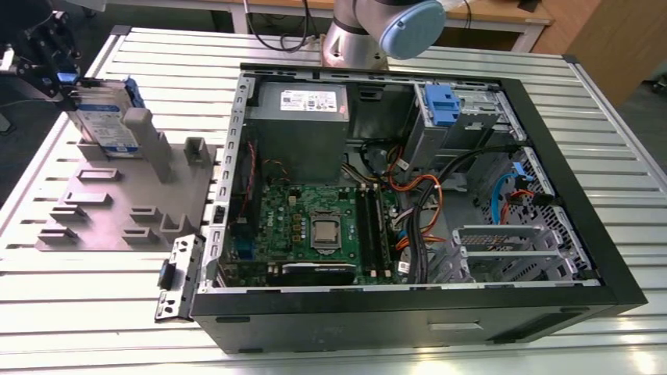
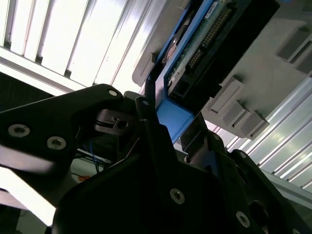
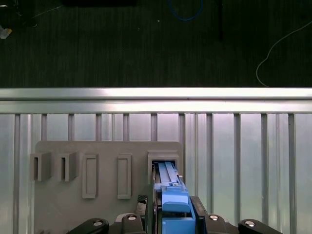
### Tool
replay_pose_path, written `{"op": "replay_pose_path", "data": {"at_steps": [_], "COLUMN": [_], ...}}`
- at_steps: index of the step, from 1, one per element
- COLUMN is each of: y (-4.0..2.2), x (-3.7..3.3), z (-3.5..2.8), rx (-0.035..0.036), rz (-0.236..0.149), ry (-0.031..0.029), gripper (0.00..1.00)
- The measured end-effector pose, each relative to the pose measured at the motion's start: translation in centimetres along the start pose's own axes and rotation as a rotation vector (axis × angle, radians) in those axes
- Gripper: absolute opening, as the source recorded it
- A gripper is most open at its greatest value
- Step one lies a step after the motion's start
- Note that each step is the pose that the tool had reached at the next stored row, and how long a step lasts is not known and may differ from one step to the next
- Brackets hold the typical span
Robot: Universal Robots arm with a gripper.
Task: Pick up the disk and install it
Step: 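Pick up the disk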
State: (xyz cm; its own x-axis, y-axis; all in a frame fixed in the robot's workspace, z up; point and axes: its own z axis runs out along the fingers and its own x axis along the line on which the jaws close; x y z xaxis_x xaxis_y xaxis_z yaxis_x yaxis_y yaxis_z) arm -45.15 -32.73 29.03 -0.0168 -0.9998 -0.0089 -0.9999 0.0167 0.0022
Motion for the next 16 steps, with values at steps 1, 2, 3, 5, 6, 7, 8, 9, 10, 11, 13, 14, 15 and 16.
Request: {"op": "replay_pose_path", "data": {"at_steps": [1, 2, 3, 5, 6, 7, 8, 9, 10, 11, 13, 14, 15, 16], "y": [0.0, 0.0, 0.0, 0.0, 0.0, 0.0, 0.0, 0.0, 0.0, 0.0, 0.0, 0.0, 0.0, 0.0], "x": [0.0, 0.0, 0.0, 0.0, 0.0, 0.0, 0.0, 0.0, 0.0, 0.0, 0.0, 0.0, 0.0, 0.0], "z": [0.01, 0.03, 0.03, 0.04, 0.05, 0.06, 0.06, 0.07, 0.07, 0.07, 0.07, 0.07, 0.07, 0.07], "rx": [0.0001, 0.0002, 0.0002, 0.0003, 0.0003, 0.0003, 0.0003, 0.0003, 0.0003, 0.0003, 0.0002, 0.0003, 0.0003, 0.0002], "rz": [0.0, 0.0, 0.0, 0.0, 0.0, 0.0, 0.0, 0.0, 0.0, 0.0, 0.0, 0.0, 0.0, 0.0], "ry": [0.0, 0.0, 0.0, 0.0, 0.0, 0.0, 0.0, 0.0, 0.0, 0.0, 0.0, 0.0, 0.0001, 0.0001], "gripper": [0.46, 0.46, 0.46, 0.46, 0.46, 0.46, 0.46, 0.46, 0.46, 0.46, 0.46, 0.45, 0.45, 0.38]}}
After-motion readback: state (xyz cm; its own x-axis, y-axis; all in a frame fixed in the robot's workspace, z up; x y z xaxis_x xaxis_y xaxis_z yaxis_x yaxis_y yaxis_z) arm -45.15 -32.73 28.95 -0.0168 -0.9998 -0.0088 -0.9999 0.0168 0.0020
